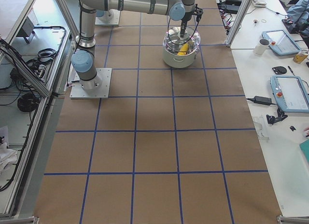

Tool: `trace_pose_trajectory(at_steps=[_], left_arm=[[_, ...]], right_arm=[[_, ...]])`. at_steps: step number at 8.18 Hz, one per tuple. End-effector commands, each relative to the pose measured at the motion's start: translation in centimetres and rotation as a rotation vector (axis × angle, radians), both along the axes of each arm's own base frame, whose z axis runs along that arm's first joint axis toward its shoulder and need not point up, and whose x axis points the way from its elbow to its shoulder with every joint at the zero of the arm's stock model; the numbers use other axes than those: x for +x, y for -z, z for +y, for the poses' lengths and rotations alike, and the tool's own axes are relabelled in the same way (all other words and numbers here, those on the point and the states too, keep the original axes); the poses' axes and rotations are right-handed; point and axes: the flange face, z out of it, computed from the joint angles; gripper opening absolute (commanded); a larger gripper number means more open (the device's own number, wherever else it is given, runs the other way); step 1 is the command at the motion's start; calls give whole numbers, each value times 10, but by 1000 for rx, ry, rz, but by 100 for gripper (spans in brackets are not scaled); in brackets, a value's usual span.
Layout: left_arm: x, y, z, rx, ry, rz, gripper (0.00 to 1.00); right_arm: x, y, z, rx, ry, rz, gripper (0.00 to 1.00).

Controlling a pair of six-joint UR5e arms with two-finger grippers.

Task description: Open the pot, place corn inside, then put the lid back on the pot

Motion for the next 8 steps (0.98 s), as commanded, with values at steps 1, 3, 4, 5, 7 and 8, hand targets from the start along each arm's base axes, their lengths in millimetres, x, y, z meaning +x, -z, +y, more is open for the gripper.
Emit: trace_pose_trajectory(at_steps=[1, 3, 4, 5, 7, 8], left_arm=[[9, 7, 38, 27, 67, -8, 100], [10, 12, 45, 33, 70, -13, 100], [15, 12, 44, 32, 59, -13, 100], [24, 12, 41, 31, 41, -11, 100], [31, 18, 43, 52, 24, -10, 100], [32, 22, 41, 60, 23, -9, 100]], right_arm=[[6, 10, 1, 17, 0, -2, 9], [5, 16, 2, 27, -8, 2, 10], [4, 21, 1, 33, -15, 8, 10], [4, 29, -2, 46, -20, 10, 10], [4, 30, -2, 48, -15, 10, 11], [4, 30, -2, 48, -18, 12, 13]])
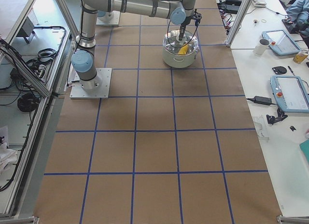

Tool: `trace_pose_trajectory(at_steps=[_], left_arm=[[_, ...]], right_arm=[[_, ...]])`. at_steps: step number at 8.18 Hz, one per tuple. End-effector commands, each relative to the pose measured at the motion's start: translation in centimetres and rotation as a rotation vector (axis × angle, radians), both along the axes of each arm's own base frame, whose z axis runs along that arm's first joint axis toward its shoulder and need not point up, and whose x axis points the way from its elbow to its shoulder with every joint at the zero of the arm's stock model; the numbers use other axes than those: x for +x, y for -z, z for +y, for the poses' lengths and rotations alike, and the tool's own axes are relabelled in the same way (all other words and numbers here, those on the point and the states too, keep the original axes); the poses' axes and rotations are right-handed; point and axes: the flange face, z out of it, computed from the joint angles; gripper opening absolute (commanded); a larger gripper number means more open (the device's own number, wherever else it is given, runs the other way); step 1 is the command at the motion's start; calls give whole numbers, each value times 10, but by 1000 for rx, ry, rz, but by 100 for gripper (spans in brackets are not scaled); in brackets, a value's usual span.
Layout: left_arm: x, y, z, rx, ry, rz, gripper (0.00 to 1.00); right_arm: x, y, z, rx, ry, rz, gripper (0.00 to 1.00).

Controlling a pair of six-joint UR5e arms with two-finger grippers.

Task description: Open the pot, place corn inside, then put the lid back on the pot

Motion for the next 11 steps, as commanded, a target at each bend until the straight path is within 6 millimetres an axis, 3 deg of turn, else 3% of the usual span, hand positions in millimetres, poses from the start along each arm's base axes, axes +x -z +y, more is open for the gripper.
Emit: trace_pose_trajectory(at_steps=[1, 6, 8, 11], left_arm=[[4, 8, -3, 14, -6, 2, 100], [4, 14, -5, 32, -6, 1, 100], [4, 15, -7, 26, -5, 4, 100], [3, 12, -7, 19, -12, 10, 100]], right_arm=[[0, 1, 0, 2, -1, 2, 16], [-1, -1, -2, -20, -1, 2, 20], [-2, 4, -1, -11, 5, 5, 31], [-5, 5, 0, -12, 6, 38, 61]])
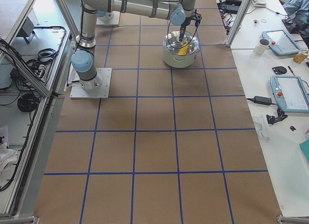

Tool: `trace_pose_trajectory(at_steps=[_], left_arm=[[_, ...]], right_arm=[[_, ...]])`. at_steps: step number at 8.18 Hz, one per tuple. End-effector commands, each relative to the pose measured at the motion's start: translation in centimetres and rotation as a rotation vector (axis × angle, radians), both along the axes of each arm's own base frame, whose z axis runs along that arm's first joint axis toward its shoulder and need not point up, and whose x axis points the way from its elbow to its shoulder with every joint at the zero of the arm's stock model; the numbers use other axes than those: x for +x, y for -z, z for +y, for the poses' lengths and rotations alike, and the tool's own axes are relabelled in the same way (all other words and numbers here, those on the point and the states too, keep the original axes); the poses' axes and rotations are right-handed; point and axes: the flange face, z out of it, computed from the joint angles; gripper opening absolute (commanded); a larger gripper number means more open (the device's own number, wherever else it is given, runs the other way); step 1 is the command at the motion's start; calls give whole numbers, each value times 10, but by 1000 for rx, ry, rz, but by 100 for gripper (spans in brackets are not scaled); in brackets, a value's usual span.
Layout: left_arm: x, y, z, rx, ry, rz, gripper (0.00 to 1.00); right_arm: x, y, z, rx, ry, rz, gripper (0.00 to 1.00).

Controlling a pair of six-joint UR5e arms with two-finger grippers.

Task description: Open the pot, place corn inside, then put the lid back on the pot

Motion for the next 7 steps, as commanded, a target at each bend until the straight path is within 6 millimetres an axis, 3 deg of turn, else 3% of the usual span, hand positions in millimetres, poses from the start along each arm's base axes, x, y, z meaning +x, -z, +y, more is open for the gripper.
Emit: trace_pose_trajectory(at_steps=[1, 4, 6, 7], left_arm=[[0, 3, -2, 7, 12, -1, 100], [1, 12, -6, 22, 12, -4, 100], [1, 14, -8, 25, 9, -3, 100], [1, 14, -8, 25, 6, -3, 100]], right_arm=[[-3, 1, 1, -2, 2, 30, 66], [-3, -10, 2, -28, 8, 25, 95], [-8, -47, 12, -79, -34, 22, 100], [-21, -63, 17, -90, -96, 40, 100]])
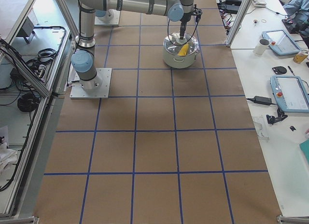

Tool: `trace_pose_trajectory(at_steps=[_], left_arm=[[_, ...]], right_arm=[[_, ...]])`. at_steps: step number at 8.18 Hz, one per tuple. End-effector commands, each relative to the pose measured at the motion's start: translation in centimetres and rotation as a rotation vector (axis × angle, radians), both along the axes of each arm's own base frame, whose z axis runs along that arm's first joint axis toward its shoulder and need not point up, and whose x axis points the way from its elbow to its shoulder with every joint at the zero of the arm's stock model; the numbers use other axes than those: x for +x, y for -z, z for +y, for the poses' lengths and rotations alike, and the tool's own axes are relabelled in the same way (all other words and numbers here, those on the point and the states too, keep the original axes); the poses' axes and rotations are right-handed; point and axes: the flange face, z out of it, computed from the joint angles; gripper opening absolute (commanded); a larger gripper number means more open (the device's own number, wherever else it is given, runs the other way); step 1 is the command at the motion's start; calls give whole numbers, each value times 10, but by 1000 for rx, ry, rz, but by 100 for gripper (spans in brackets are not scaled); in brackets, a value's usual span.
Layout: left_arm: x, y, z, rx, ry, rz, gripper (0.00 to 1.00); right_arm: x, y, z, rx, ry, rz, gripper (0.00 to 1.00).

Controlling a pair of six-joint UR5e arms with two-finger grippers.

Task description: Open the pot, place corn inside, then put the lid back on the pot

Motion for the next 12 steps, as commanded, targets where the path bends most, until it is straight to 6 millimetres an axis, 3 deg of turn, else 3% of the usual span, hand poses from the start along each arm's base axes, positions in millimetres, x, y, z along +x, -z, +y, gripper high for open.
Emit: trace_pose_trajectory(at_steps=[1, 3, 4, 5, 12], left_arm=[[0, 1, -1, 2, -1, 1, 100], [0, 2, -1, 4, -4, 1, 100], [0, 3, -2, 4, -11, 3, 100], [0, 3, -2, 2, -11, 6, 100], [-1, 5, -4, 2, -11, 8, 100]], right_arm=[[-41, -57, 21, -20, -97, 26, 100], [-91, -120, 63, -23, -156, 36, 100], [-90, -157, 95, -70, -157, 25, 100], [-83, -178, 118, -101, -169, 26, 100], [-68, -162, 120, -46, -217, 21, 100]])
